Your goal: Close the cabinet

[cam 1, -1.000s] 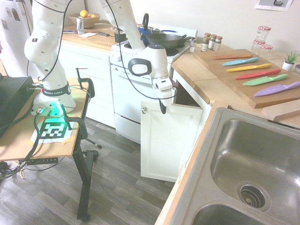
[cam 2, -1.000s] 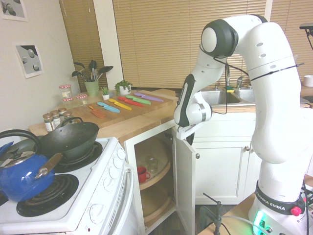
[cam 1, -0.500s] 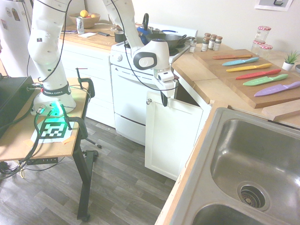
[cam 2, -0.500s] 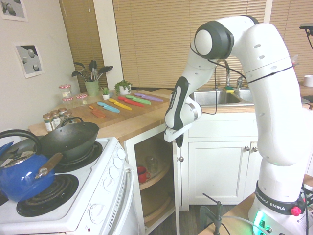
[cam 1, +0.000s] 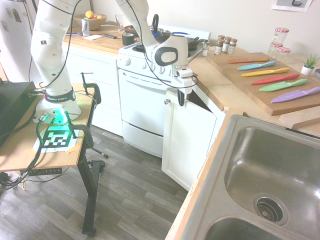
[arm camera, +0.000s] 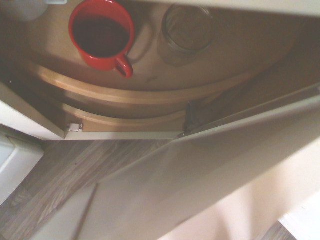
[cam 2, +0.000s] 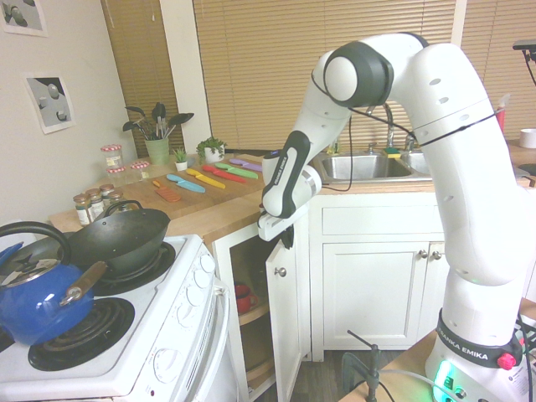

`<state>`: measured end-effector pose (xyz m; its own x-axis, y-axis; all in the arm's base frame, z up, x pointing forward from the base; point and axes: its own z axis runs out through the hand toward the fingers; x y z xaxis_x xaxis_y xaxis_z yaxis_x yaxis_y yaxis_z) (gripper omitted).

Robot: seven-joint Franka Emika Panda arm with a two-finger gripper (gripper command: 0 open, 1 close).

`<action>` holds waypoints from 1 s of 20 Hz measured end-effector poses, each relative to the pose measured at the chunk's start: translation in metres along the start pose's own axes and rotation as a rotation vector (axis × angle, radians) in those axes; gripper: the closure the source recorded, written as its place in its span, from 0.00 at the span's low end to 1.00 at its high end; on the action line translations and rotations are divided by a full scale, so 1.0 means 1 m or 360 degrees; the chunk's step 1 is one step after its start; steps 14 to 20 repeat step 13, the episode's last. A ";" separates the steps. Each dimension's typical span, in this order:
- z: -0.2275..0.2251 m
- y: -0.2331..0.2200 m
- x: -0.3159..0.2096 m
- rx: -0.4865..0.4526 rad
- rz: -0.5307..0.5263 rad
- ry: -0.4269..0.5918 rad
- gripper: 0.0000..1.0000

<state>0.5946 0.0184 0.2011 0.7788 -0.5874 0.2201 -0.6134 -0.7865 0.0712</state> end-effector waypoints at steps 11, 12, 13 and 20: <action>-0.013 -0.038 0.034 0.0017 0.0024 0.0020 1.00; -0.009 -0.027 0.032 0.0018 0.0041 0.0013 1.00; -0.006 -0.014 0.028 0.0022 0.0061 0.0005 1.00; -0.006 -0.014 0.028 0.0022 0.0061 0.0005 1.00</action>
